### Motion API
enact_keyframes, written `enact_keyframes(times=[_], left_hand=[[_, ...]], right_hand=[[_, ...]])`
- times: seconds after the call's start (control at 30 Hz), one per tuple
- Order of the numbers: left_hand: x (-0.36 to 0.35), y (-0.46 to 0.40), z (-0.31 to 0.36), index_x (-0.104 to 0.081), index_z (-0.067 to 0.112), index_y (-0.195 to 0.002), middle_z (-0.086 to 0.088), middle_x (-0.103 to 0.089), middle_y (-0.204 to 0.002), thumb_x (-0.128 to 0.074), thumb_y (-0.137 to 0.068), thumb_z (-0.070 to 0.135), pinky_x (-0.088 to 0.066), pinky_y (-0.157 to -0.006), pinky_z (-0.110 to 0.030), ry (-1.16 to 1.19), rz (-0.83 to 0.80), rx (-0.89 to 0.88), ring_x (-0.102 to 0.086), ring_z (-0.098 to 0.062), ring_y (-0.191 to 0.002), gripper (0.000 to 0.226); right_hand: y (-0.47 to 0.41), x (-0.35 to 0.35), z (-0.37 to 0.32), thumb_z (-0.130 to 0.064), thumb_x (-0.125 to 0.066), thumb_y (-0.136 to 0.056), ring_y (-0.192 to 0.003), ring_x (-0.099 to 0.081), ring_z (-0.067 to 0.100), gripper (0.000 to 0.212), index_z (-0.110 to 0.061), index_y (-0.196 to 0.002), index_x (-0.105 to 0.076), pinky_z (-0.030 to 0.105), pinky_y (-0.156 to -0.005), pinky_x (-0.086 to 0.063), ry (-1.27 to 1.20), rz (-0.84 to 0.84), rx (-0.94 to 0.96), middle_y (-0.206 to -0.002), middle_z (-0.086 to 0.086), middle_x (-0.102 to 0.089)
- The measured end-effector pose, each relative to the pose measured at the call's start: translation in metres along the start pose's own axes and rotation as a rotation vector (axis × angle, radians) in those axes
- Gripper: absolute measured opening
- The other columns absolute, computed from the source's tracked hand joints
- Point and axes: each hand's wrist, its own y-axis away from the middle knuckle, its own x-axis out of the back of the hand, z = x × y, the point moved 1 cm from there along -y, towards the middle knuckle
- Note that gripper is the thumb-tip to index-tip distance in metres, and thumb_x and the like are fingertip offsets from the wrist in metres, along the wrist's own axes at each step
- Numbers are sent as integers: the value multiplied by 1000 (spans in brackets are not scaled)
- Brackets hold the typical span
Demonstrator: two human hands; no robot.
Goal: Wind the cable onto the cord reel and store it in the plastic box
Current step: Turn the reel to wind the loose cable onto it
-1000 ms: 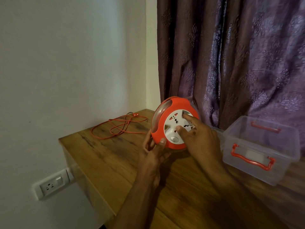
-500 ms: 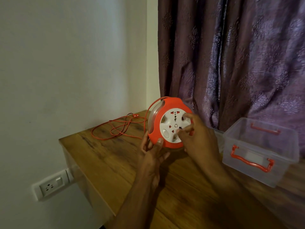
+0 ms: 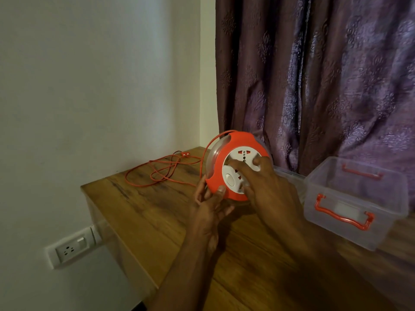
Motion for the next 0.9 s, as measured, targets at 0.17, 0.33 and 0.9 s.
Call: enact_keyframes(times=[0.17,0.33,0.9], left_hand=[[0,1,-1,-59,35,-122,3,-74,-116,-77,-67,27,-60,-73,-37,-5,-18,-2,-70,-26,-107,58],[-1,3,0,-56,31,-132,3,-73,-117,-77,-69,26,-60,-75,-38,-13,-20,-18,-70,-27,-107,66],[0,2,-1,-65,44,-106,5,-75,-113,-78,-69,27,-60,-75,-35,-53,-70,-43,-72,-23,-104,43]], right_hand=[[2,-2,-1,-36,-54,-90,-104,-59,28,57,-46,-138,-26,36,-75,-52,-37,66,-46,-136,6,-35],[2,-3,1,-44,-55,-88,-111,-54,27,60,-48,-138,-23,39,-80,-51,-134,76,-85,-131,5,-43],[2,1,0,-58,-58,-80,-97,-61,28,60,-40,-135,-41,38,-76,-50,-262,173,-246,-104,5,-68]])
